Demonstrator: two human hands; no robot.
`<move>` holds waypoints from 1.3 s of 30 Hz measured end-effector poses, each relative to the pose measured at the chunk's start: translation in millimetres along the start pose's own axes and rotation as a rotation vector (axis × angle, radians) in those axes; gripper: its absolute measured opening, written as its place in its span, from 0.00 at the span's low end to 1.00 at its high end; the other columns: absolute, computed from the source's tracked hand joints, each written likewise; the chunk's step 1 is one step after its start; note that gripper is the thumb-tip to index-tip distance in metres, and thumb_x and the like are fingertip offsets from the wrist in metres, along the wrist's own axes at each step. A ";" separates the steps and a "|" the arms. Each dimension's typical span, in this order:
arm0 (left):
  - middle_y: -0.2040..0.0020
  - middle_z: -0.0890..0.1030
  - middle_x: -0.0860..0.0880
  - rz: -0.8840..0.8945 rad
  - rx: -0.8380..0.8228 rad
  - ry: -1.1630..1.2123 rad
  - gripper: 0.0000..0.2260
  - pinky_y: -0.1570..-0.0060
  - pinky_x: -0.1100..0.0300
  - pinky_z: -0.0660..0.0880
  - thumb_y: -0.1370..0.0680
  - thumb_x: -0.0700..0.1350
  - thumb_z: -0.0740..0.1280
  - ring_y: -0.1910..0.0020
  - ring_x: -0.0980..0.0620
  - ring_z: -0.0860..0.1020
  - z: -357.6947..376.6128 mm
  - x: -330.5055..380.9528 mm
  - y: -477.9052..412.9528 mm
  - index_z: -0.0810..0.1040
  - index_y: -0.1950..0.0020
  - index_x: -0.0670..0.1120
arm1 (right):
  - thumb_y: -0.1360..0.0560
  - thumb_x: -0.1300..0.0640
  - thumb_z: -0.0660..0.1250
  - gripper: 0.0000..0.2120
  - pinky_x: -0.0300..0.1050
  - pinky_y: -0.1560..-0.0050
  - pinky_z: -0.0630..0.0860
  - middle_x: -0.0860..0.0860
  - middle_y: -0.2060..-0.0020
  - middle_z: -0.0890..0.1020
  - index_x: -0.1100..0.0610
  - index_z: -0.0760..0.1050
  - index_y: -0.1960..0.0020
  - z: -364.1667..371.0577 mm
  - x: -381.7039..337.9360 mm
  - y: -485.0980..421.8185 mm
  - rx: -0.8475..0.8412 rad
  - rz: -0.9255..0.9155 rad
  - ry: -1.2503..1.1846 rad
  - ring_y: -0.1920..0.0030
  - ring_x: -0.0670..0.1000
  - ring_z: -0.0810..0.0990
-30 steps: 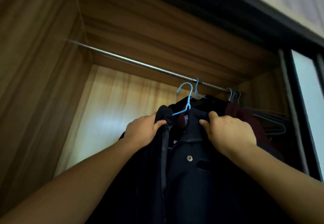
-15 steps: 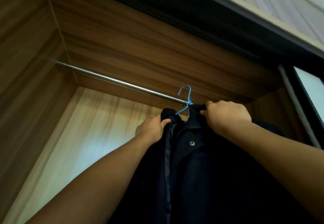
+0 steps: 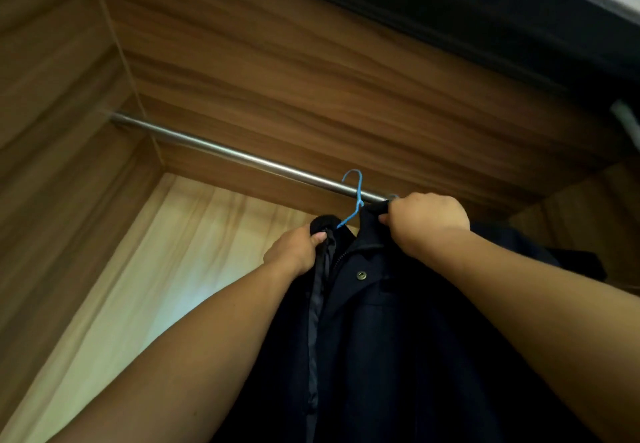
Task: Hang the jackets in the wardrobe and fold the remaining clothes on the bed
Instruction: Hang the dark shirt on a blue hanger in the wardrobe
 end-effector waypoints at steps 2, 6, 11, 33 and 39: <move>0.37 0.81 0.43 -0.022 -0.039 0.040 0.19 0.38 0.48 0.74 0.16 0.58 0.57 0.39 0.40 0.78 4.2 -8.1 4.7 0.75 0.32 0.50 | 0.16 0.42 0.53 0.18 0.48 0.62 0.66 0.52 0.52 0.81 0.50 0.77 0.40 7.0 -8.2 7.7 0.009 0.000 -0.002 0.53 0.57 0.81; 0.37 0.80 0.42 -0.047 -0.130 0.086 0.21 0.36 0.47 0.73 0.15 0.58 0.56 0.39 0.40 0.77 9.0 -14.1 18.2 0.75 0.31 0.45 | 0.15 0.43 0.51 0.18 0.49 0.63 0.67 0.52 0.52 0.83 0.51 0.74 0.42 16.3 -26.3 23.9 0.031 -0.048 0.025 0.52 0.57 0.82; 0.33 0.70 0.42 -0.087 -0.128 -0.006 0.22 0.35 0.44 0.71 0.16 0.61 0.52 0.34 0.38 0.70 -0.1 -14.5 48.7 0.73 0.29 0.50 | 0.16 0.48 0.54 0.17 0.56 0.48 0.65 0.56 0.45 0.80 0.54 0.79 0.42 -2.6 -44.0 42.2 0.100 -0.043 0.322 0.43 0.61 0.74; 0.45 0.82 0.54 -0.100 -0.495 0.737 0.27 0.57 0.67 0.78 0.23 0.32 0.67 0.46 0.55 0.80 8.5 -35.8 139.8 0.72 0.28 0.54 | 0.26 0.68 0.60 0.17 0.50 0.47 0.74 0.63 0.46 0.79 0.62 0.66 0.38 14.1 -80.6 132.9 -0.212 0.588 -0.828 0.44 0.66 0.78; 0.38 0.79 0.55 -0.100 -0.442 0.679 0.35 0.44 0.61 0.76 0.22 0.31 0.61 0.41 0.55 0.77 16.2 -36.8 143.5 0.63 0.22 0.61 | 0.29 0.68 0.57 0.11 0.49 0.60 0.71 0.56 0.59 0.76 0.54 0.61 0.53 29.3 -88.9 165.6 -0.240 0.473 -0.848 0.61 0.57 0.76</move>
Point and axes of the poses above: each hand's wrist, its own y-axis away from the middle knuckle, its own z-axis out of the palm, x = y × z, the point moved 5 cm from there along -y, towards the middle knuckle
